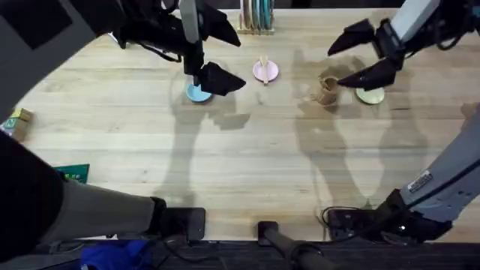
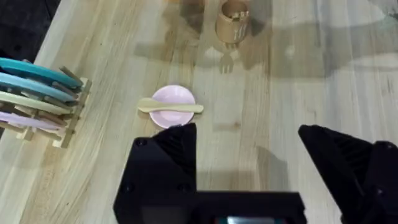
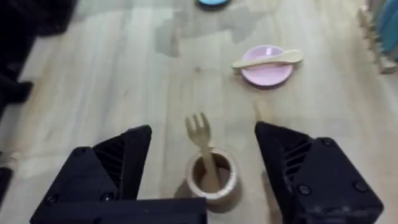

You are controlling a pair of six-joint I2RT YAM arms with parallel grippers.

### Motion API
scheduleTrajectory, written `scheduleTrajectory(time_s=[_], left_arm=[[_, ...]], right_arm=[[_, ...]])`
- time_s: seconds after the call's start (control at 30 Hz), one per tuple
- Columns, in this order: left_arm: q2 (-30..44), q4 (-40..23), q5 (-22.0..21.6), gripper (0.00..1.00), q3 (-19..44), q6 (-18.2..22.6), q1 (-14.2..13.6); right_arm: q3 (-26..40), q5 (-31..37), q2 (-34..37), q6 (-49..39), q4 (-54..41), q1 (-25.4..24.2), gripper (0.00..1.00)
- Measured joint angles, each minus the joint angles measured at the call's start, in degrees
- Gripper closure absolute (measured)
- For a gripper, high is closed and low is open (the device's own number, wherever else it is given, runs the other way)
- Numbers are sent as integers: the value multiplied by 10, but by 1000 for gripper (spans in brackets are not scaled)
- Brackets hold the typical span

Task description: Pick up a utensil and set it on the pink plate, then put the other utensil in the container.

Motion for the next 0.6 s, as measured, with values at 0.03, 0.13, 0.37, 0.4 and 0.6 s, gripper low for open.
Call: scheduleTrajectory(time_s=[0.03,0.13,0.37,0.4,0.6], left_arm=[[0,0,0,5,0,0,0],[0,0,0,5,0,0,0],[0,0,0,5,0,0,0],[0,0,0,5,0,0,0],[0,0,0,5,0,0,0]], right_arm=[[11,1,0,0,0,-1,4],[44,4,-6,20,0,-5,4],[114,8,-73,113,0,-5,4],[120,8,-87,131,0,-4,4],[124,37,-163,279,100,23,4]])
